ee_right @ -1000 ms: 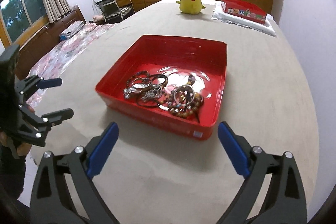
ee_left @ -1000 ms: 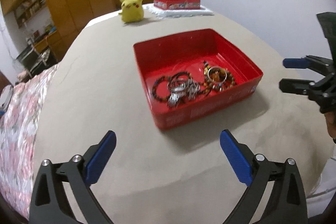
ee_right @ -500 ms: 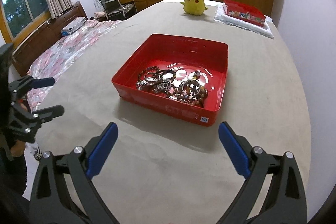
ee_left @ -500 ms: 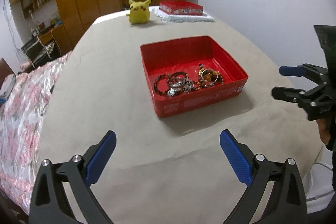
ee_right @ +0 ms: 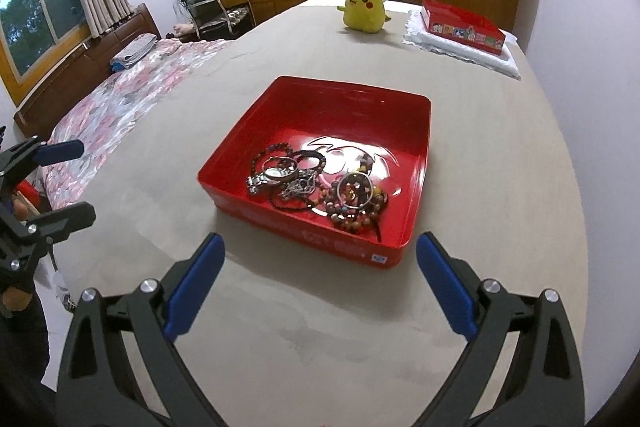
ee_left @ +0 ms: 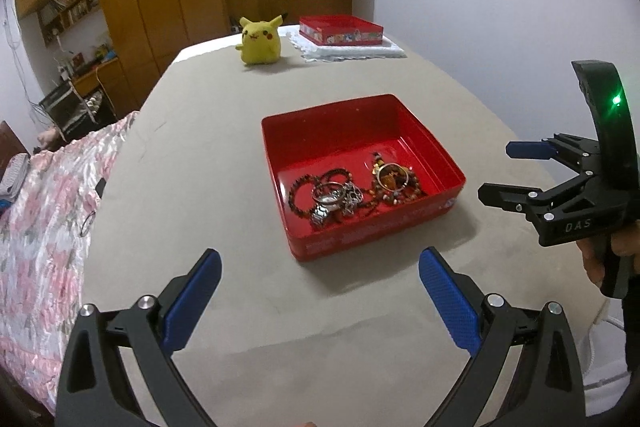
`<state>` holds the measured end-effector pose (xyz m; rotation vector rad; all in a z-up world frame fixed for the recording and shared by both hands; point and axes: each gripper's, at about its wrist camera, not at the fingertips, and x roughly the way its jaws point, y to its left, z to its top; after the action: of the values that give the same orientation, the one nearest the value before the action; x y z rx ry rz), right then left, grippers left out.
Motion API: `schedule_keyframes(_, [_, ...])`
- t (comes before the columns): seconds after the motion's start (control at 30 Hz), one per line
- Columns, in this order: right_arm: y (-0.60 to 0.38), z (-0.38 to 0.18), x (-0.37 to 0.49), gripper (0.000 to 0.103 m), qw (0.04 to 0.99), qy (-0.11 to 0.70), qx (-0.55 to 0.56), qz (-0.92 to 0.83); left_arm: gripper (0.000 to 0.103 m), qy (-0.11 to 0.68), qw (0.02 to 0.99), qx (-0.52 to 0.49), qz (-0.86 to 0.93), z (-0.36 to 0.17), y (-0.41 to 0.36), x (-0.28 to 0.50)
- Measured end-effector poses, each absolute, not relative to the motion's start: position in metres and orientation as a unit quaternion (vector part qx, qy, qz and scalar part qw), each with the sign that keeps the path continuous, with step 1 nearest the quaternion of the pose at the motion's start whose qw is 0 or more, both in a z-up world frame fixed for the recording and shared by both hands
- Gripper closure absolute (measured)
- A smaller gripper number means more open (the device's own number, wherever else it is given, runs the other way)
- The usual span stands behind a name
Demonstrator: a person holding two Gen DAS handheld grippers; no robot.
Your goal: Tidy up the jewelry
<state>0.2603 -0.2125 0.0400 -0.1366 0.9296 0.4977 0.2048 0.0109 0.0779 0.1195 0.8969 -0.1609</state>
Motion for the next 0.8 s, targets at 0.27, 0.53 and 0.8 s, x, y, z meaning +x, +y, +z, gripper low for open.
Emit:
schedule_keyframes(0.27, [-0.205,0.035,0.279,0.007,0.86,0.448,-0.076,0.231,0.004,0.443,0.891,0.059,-0.081,0.067,0.011,0.232])
schedule_keyframes(0.53, [-0.204,0.027,0.304,0.007,0.858,0.455,-0.064,0.231,0.004,0.449,0.888,0.057,-0.086,0.057,0.01,0.257])
schedule_keyframes(0.8, [-0.199,0.014,0.319,0.007,0.851,0.467,-0.062,0.233,0.004,0.453,0.885,0.058,-0.087,0.046,0.01,0.274])
